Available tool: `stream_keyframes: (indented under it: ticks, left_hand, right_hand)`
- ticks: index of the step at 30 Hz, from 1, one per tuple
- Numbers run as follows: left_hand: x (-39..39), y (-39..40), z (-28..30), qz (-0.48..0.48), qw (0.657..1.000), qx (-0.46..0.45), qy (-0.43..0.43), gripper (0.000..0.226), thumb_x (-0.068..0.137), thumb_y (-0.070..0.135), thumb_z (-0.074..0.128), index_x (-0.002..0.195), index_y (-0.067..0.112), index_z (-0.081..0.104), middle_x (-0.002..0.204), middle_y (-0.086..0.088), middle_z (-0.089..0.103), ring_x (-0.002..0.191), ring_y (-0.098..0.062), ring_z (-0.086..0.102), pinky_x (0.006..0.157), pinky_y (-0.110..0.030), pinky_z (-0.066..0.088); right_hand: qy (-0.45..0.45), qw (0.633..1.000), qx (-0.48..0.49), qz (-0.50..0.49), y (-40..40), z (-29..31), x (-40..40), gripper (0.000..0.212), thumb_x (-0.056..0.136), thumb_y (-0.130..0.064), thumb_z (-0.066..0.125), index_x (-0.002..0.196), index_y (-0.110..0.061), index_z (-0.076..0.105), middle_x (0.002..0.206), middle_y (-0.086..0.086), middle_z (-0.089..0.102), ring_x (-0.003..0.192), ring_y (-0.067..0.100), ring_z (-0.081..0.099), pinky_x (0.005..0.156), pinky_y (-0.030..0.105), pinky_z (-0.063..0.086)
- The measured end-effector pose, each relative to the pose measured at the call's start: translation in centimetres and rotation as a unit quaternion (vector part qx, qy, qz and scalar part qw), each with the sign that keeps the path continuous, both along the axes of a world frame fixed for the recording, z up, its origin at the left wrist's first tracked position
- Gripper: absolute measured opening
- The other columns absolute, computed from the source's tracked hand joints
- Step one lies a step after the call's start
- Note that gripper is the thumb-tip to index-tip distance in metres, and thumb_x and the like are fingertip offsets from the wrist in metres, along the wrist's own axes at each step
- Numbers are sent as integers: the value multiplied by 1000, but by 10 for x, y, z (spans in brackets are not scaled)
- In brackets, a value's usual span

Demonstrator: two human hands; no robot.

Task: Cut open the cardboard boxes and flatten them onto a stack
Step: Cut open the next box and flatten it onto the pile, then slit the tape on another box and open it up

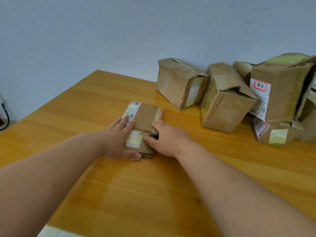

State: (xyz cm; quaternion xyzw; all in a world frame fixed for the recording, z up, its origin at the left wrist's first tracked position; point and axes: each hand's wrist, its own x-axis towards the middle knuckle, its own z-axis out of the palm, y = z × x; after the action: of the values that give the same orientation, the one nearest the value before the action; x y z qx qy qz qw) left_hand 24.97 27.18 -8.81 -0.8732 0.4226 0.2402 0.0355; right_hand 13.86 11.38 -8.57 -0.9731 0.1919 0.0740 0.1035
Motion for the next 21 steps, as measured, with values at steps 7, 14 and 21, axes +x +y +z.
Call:
stream_keyframes:
  ticks: [7, 14, 21]
  left_hand:
    - [14, -19, -8, 15, 999, -39, -33, 126, 68, 84, 53, 155, 24, -15, 161, 1, -25, 149, -18, -20, 122, -40, -4]
    - [9, -25, 5, 19, 995, 12, -93, 123, 65, 90, 51, 156, 28, -3, 163, 3, -18, 150, -19, -16, 121, -50, -6]
    - [-32, -30, 30, -23, 973, -27, -230, 120, 61, 97, 37, 155, 30, 5, 158, 3, 20, 146, -24, 16, 119, -49, 11]
  right_hand:
    - [3, 999, -10, -35, -14, 0, 17, 75, 91, -73, 32, 154, -33, 20, 164, -14, 6, 140, 25, 36, 97, 41, 42]
    - [-67, 996, -30, -57, -8, 1, 8, 51, 90, -66, 46, 118, -26, 56, 121, -4, 54, 95, 20, 56, 68, 35, 47]
    - [-143, 985, -42, -85, -14, 24, -46, 33, 95, -46, 51, 116, -21, 57, 112, -1, 49, 87, 22, 58, 73, 39, 54]
